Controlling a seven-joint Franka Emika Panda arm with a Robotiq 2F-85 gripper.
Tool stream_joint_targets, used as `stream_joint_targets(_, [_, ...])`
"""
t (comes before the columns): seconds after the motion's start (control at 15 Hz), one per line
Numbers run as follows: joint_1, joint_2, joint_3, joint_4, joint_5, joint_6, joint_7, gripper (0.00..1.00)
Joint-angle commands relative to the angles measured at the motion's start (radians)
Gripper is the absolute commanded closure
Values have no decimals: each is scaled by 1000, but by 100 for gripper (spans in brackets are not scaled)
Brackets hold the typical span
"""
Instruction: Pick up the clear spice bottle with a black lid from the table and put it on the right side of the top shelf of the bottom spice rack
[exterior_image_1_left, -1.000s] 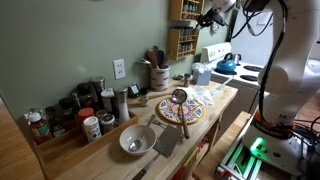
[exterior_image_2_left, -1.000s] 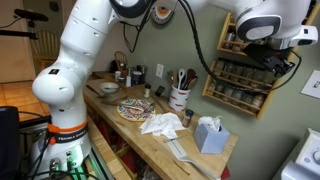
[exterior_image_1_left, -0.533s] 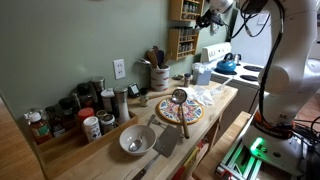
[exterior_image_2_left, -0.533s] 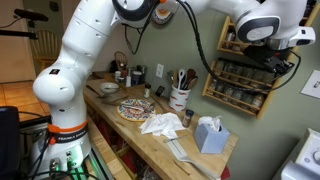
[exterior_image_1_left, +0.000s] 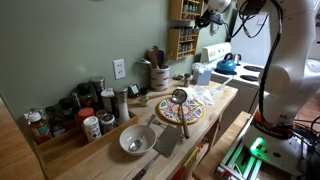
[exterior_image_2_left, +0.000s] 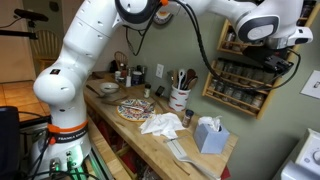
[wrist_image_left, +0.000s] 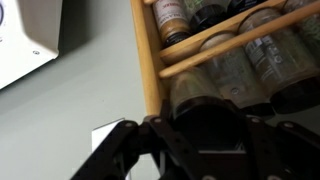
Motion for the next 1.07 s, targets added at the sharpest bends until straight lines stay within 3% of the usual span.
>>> stream_joint_targets(0.0, [-7,25,-2,39,-7,-23,6,25])
stream_joint_targets(0.27, [-11,23,2,40,1,-23,-2,1])
stream_joint_targets(1.0, [-13,35,-2,54,-7,-31,-3,0])
